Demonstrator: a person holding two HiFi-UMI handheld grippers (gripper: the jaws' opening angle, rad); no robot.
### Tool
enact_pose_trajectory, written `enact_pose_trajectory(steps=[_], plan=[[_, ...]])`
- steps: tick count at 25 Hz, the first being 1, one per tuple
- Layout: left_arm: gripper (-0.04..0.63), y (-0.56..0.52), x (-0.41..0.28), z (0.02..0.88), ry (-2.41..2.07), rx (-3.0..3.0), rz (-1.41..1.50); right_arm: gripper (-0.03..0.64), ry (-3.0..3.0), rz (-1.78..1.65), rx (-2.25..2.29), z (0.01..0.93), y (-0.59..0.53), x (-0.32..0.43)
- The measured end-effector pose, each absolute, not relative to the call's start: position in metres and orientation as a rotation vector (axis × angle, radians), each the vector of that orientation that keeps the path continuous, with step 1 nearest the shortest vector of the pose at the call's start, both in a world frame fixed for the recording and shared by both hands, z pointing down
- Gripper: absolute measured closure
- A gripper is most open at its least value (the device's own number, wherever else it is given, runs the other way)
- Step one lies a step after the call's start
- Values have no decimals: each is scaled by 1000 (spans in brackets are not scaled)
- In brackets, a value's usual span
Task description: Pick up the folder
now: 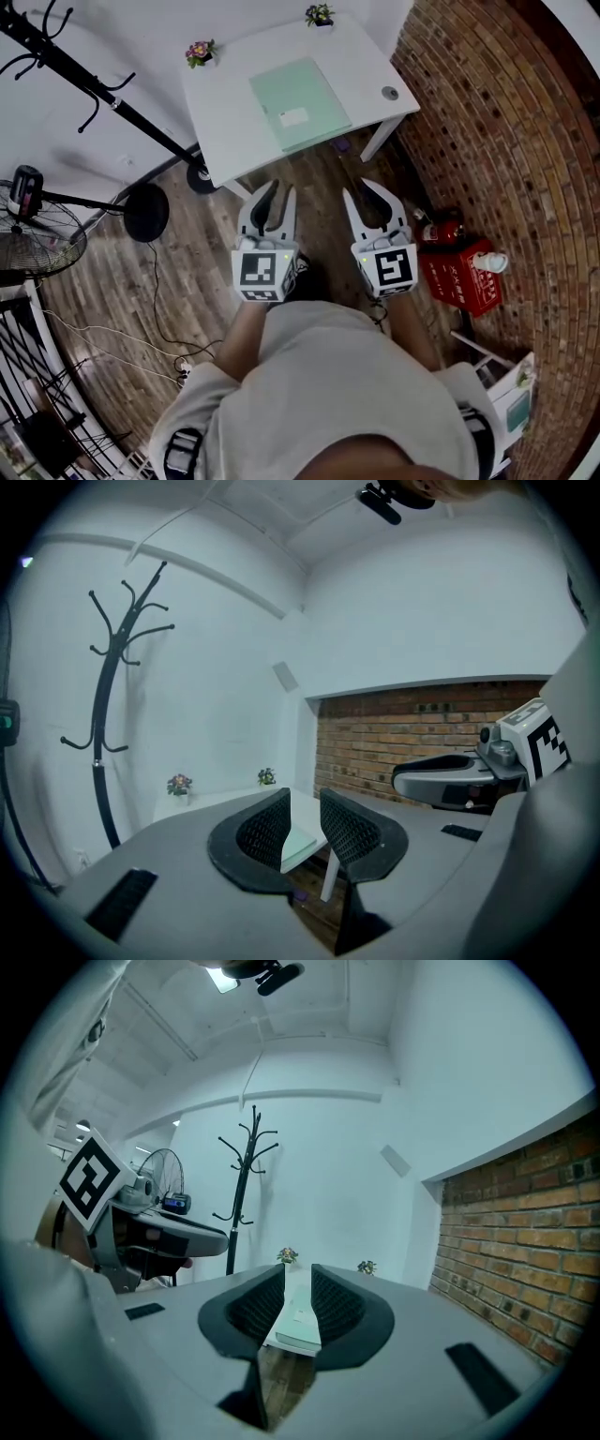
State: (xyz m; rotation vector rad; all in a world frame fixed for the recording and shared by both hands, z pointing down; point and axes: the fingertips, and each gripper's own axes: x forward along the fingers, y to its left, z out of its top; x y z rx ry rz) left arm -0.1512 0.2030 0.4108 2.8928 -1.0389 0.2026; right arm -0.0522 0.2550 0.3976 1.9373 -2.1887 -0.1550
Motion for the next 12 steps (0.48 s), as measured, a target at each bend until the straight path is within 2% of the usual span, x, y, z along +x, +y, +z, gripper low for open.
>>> enact_pose_trajectory(steps=[12], plan=[[502, 152, -139, 413, -905, 2922, 224, 526, -2104, -22, 1993, 406, 212, -46]])
